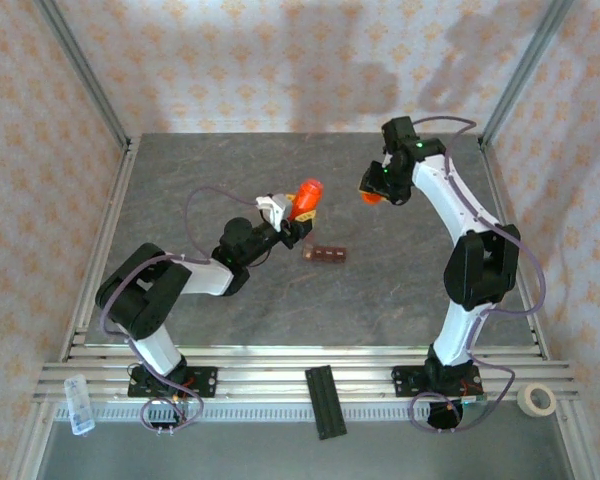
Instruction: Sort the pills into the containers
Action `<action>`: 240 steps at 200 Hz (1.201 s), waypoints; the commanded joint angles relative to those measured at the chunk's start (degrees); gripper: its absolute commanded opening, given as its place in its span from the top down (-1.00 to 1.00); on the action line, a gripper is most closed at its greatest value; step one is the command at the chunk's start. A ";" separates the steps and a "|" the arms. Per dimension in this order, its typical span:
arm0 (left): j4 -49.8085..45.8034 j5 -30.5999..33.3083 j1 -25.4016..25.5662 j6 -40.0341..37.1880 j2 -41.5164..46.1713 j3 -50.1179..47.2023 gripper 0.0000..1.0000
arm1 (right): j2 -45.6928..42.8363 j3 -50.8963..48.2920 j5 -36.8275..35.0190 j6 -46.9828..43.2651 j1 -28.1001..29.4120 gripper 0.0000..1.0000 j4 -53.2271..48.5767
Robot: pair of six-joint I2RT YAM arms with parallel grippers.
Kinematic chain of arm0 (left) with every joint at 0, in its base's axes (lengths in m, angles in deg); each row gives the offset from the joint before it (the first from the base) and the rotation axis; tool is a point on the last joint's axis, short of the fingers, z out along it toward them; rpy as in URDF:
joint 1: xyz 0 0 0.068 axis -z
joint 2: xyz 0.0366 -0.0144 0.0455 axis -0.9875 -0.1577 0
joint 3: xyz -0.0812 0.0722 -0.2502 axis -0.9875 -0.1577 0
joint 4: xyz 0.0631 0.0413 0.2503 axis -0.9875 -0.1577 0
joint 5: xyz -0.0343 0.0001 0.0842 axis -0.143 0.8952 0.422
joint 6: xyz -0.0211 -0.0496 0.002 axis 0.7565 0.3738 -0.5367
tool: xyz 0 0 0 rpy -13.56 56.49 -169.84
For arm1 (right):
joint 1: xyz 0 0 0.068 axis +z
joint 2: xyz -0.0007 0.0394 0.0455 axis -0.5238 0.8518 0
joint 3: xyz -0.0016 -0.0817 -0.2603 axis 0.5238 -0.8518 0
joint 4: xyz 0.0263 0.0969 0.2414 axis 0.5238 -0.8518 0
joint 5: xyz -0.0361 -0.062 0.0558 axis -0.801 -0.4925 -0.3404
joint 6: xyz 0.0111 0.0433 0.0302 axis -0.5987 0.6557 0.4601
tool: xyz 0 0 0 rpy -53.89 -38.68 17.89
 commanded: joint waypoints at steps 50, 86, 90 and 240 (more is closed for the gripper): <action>4.20 -9.69 -2.00 -1.57 -6.07 7.96 1.00 | 1.92 15.81 9.86 -5.68 0.31 0.29 -10.79; 4.16 -13.84 -2.48 -1.57 -7.95 9.42 1.00 | 3.92 19.77 14.79 -10.37 0.23 0.29 -14.20; 4.16 -14.42 -2.48 -1.64 -8.17 9.61 1.00 | 4.01 20.13 15.34 -10.90 0.20 0.29 -14.54; 3.72 -21.75 -3.32 -1.42 -11.13 12.07 1.00 | 4.55 21.40 30.52 -24.11 0.04 0.29 -19.74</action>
